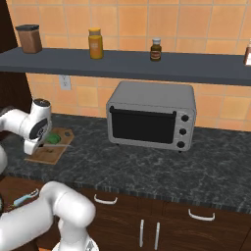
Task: Place the appropriate cutting tool for cutting the broccoli skin on the cutting board.
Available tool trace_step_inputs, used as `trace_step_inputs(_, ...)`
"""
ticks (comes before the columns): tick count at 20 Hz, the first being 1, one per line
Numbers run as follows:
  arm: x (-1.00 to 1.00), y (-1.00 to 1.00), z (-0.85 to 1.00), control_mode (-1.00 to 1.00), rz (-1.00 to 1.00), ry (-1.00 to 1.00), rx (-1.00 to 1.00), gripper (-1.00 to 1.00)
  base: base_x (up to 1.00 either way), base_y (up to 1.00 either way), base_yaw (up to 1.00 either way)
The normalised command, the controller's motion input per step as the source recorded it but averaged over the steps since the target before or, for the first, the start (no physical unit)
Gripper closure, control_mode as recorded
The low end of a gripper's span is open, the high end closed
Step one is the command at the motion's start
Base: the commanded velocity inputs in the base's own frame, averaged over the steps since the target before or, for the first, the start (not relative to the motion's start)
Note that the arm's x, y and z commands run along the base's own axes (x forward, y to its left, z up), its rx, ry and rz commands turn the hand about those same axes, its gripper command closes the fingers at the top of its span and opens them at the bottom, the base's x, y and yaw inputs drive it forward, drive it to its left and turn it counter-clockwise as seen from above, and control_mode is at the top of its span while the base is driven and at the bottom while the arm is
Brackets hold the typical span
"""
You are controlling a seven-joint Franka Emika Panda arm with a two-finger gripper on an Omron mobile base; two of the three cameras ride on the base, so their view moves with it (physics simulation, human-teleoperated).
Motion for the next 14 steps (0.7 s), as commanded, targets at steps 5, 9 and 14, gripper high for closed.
trace_step_inputs(5,-0.1,-0.89,0.28,-1.0,-0.14,-0.09,0.14,-1.0,0.0,0.0,0.0)
trace_step_inputs(9,0.02,-1.0,0.15,-1.0,-0.13,0.0,0.17,-1.0,0.0,0.0,0.0)
trace_step_inputs(14,0.16,-1.0,0.13,-1.0,-0.12,0.0,0.18,-1.0,0.0,0.0,0.0)
